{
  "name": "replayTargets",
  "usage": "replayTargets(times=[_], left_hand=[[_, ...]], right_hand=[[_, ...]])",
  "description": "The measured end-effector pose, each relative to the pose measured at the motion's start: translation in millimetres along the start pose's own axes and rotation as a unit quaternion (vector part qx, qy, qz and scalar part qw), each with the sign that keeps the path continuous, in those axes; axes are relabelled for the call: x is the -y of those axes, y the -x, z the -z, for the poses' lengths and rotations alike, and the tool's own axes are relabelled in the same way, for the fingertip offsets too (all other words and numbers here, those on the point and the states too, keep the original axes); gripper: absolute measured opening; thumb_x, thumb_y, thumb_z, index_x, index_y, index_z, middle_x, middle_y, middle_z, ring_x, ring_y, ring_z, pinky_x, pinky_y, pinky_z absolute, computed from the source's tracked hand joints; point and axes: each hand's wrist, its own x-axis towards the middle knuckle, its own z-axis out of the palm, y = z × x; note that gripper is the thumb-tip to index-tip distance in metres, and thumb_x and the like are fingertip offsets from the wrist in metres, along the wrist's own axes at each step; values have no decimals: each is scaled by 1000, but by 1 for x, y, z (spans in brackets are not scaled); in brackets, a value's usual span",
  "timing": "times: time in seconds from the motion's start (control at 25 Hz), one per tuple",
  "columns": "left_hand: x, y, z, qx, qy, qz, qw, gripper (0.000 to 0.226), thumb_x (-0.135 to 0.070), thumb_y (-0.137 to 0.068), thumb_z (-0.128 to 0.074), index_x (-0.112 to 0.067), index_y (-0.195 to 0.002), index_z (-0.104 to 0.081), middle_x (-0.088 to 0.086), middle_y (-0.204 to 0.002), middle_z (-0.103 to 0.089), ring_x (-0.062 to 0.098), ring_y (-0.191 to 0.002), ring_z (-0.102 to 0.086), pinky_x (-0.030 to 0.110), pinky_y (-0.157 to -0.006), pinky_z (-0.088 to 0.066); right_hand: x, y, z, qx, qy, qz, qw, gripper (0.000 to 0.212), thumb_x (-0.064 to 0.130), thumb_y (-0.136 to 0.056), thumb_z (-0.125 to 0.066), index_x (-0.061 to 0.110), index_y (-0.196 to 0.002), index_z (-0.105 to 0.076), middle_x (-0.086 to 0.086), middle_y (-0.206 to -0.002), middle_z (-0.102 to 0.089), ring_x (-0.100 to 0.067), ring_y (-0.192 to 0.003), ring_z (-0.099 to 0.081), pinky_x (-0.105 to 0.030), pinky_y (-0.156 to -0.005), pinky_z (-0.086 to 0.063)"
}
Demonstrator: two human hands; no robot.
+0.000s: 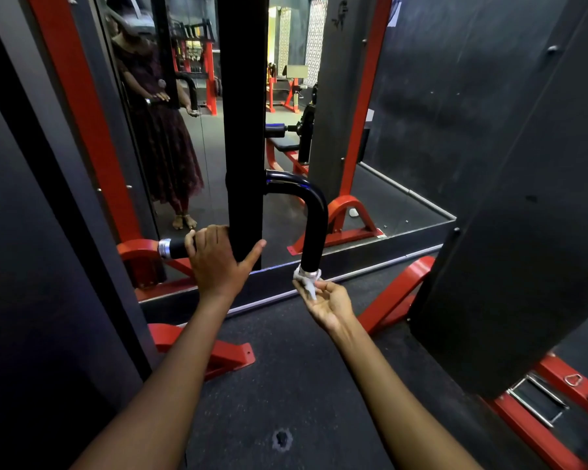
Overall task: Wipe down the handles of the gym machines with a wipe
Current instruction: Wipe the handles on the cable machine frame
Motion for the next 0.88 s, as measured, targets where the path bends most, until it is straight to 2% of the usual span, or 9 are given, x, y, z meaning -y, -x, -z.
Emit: replayTargets(times=[0.12,0.2,0.28,0.36,0.44,0.56,0.64,0.76,0.88], left_hand=[[0,0,-1,2,5,-1,1000,66,-67,-80,-45,-3,-95,-56,15,-86,-59,34,-88,-54,51,-98,-34],[0,0,-1,-1,7,2,1000,66,-67,-80,-44,-4,-92,-57,14,-86,-59,34,-88,-54,51,-98,-33],[0,0,-1,1,10,4,1000,65,-67,-80,-44,-4,-90,-57,14,-85,-58,34,-88,-54,50,-99,-33],[0,0,-2,7,11,6,1000,65,-68,-80,-44,-5,-89,-56,14,-86,-58,34,-88,-54,49,-99,-32],[1,1,-3,7,12,7,1000,66,-69,-81,-43,-5,-88,-56,14,-86,-58,34,-88,-54,49,-98,-32],[1,1,-3,-2,13,7,1000,64,-67,-80,-45,-5,-88,-56,15,-86,-57,33,-87,-53,49,-97,-32],[0,2,-3,2,13,8,1000,64,-68,-80,-45,-5,-88,-56,15,-86,-58,34,-88,-53,49,-98,-32],[1,2,-3,3,13,11,1000,65,-68,-80,-44,-4,-88,-56,16,-88,-59,35,-89,-54,50,-99,-32],[0,1,-1,0,14,10,1000,66,-68,-80,-44,-3,-87,-57,16,-87,-59,35,-88,-54,50,-98,-33]], right_hand=[[3,8,8,35,-8,4,999,37,-16,-45,-49,-23,-80,-58,-35,-84,-62,-45,-68,-66,-53,-70,-52],[13,5,5,-8,0,30,1000,17,-15,-65,-47,-13,-77,-59,-24,-72,-62,-33,-54,-66,-42,-58,-57],[14,1,0,-36,20,42,998,16,-6,-83,-39,-7,-78,-55,-19,-70,-58,-28,-49,-64,-38,-52,-56],[7,0,-1,-16,23,26,999,16,-7,-79,-38,-11,-79,-54,-26,-75,-61,-37,-56,-65,-48,-61,-54],[4,4,5,16,33,10,999,19,-11,-76,-36,-15,-84,-53,-31,-81,-61,-42,-60,-66,-50,-63,-54],[17,3,10,9,121,21,992,26,-12,-91,-29,-9,-89,-55,-19,-74,-67,-22,-57,-68,-27,-61,-56],[22,-1,1,-8,212,81,974,26,-14,-91,-34,-6,-96,-58,-11,-78,-64,-9,-53,-65,-16,-55,-51],[25,1,-21,-34,354,215,910,22,-8,-90,-49,-5,-107,-61,-4,-77,-61,-6,-59,-58,-12,-53,-47],[36,10,-40,8,366,322,873,17,-1,-89,-56,4,-103,-65,-1,-81,-65,-6,-71,-60,-14,-65,-50]])
